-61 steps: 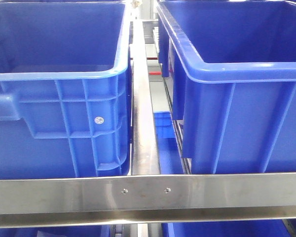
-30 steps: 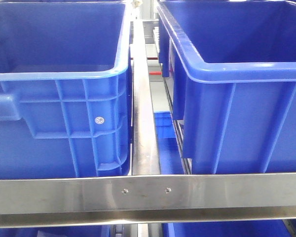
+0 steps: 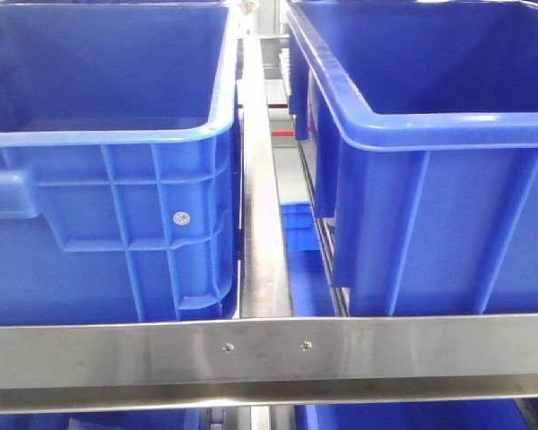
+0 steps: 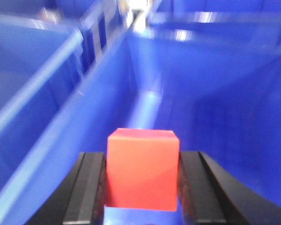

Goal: Pick red cube and place on left shelf
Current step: 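Lower the red cube into a blue bin and open the right gripper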

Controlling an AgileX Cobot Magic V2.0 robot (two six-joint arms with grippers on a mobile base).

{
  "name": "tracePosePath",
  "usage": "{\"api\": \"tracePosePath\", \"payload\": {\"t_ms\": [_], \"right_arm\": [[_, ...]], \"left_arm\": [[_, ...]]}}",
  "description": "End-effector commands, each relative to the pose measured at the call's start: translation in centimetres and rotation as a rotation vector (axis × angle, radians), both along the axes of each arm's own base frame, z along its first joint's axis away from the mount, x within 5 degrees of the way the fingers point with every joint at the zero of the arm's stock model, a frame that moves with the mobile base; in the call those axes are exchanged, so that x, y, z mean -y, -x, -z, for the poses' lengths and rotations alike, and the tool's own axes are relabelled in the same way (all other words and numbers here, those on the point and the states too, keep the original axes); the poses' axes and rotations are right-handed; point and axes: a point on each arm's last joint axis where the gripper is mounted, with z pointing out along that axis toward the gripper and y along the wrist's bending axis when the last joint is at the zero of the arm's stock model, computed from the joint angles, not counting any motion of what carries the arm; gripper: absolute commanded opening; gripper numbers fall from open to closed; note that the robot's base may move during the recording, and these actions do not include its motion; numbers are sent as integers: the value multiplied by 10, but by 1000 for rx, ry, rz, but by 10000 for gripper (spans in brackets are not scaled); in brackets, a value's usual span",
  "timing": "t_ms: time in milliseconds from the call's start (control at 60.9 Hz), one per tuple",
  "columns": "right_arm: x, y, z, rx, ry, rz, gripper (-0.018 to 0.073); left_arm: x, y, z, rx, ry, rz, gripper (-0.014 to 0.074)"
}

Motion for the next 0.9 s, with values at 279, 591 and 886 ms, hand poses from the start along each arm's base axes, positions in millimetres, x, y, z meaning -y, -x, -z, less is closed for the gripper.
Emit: {"api": "tracePosePath", "payload": {"t_ms": [279, 591, 886], "right_arm": [[-21, -88, -9, 17, 12, 4, 80], [-29, -120, 11, -53, 29, 3, 622], [-29, -121, 12, -51, 29, 3, 591]], "left_arm": [[0, 1, 0, 73, 1, 1, 102], [0, 1, 0, 73, 1, 1, 102], [0, 1, 0, 73, 1, 1, 102]]}}
